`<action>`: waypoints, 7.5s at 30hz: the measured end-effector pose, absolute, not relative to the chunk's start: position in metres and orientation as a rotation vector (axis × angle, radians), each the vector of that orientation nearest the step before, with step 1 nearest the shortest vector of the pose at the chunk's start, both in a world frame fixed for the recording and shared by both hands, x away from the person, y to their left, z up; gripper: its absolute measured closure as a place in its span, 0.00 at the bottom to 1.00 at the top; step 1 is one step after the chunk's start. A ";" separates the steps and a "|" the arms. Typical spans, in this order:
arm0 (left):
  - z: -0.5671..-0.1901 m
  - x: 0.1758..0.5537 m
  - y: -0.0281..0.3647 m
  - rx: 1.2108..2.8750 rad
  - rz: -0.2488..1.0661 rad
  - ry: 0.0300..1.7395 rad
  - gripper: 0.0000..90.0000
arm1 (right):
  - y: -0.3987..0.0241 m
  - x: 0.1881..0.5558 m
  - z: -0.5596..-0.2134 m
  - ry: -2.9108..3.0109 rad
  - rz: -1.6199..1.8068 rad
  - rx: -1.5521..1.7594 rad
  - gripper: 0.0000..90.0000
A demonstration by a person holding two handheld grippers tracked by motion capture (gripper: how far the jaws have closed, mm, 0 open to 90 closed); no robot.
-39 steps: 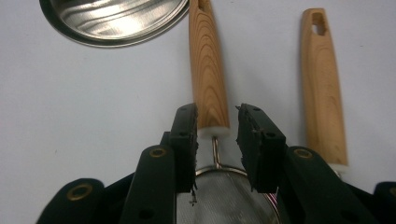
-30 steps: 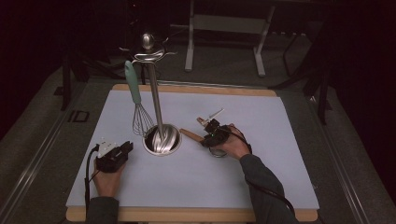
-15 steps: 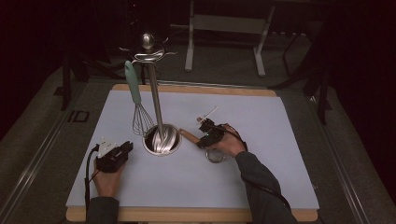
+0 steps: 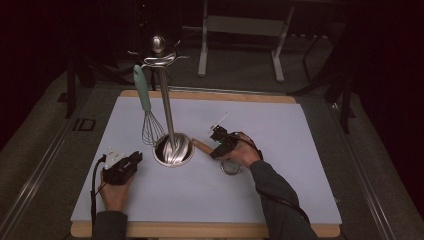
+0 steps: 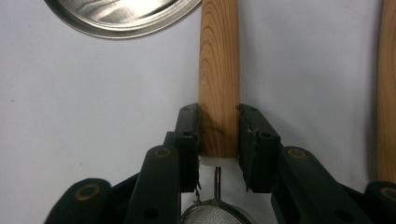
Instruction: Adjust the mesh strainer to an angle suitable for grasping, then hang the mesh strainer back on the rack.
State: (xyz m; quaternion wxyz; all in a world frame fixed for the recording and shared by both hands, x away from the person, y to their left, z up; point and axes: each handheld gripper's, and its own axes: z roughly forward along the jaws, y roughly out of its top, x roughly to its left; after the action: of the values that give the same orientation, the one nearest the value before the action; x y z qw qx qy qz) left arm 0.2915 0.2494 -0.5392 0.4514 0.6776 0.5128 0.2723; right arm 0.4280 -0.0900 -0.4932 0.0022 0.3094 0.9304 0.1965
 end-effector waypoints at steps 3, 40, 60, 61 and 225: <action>-0.539 0.291 0.249 1.675 0.674 1.267 0.88 | -0.093 0.425 -0.488 2.897 0.660 0.986 0.79; -0.539 0.292 0.249 1.677 0.677 1.267 0.88 | -0.117 0.397 -0.444 2.700 0.895 0.891 0.79; -0.539 0.292 0.249 1.674 0.676 1.268 0.88 | -0.130 0.382 -0.428 2.634 1.066 0.847 0.79; -0.539 0.292 0.249 1.677 0.675 1.268 0.88 | -0.130 0.379 -0.426 2.632 1.075 0.838 0.79; -0.539 0.291 0.249 1.676 0.678 1.266 0.88 | -0.117 0.329 -0.293 2.179 1.725 0.243 0.79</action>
State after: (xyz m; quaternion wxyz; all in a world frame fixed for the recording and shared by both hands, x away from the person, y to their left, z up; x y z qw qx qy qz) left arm 0.2910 0.2489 -0.5391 0.4504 0.6780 0.5122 0.2741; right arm 0.3292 -0.1171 -0.2932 0.1749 0.0856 0.7691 0.6088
